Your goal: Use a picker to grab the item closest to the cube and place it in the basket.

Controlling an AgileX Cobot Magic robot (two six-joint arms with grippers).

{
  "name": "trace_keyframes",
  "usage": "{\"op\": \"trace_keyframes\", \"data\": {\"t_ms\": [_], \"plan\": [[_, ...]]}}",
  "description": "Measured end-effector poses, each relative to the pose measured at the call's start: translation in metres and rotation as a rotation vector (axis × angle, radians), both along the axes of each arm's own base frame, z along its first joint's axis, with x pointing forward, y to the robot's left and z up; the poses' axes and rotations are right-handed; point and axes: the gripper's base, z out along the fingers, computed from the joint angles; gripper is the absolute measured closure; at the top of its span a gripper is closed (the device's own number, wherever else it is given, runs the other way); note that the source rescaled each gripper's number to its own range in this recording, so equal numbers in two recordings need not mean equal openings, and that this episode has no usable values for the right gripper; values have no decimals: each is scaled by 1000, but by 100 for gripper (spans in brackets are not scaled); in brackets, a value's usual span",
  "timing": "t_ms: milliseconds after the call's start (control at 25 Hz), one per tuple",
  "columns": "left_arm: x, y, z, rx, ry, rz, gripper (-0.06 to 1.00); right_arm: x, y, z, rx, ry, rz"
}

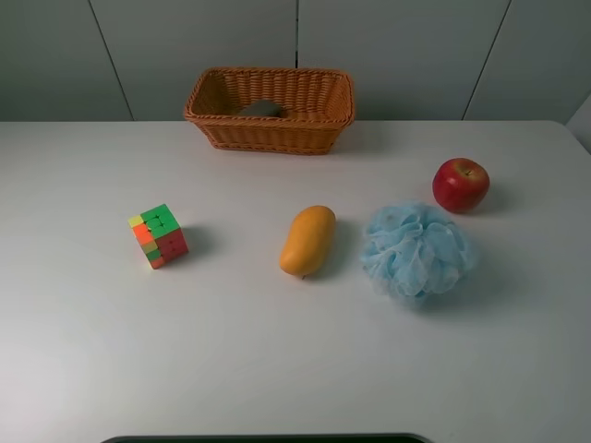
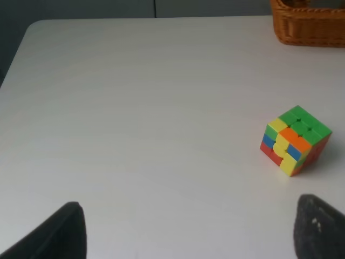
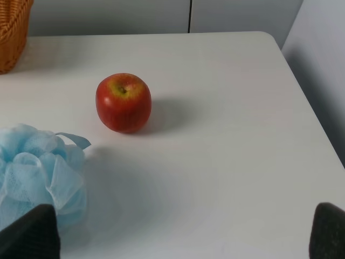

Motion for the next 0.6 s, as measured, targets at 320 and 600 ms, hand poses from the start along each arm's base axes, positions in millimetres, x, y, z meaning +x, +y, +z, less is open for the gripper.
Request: {"op": "trace_keyframes", "data": {"t_ms": [320,600], "plan": [[0,3,0,25,0,28,-6,0,0,0,0,0,0],[0,4,0,28,0,30,-6,0,0,0,0,0,0]]}}
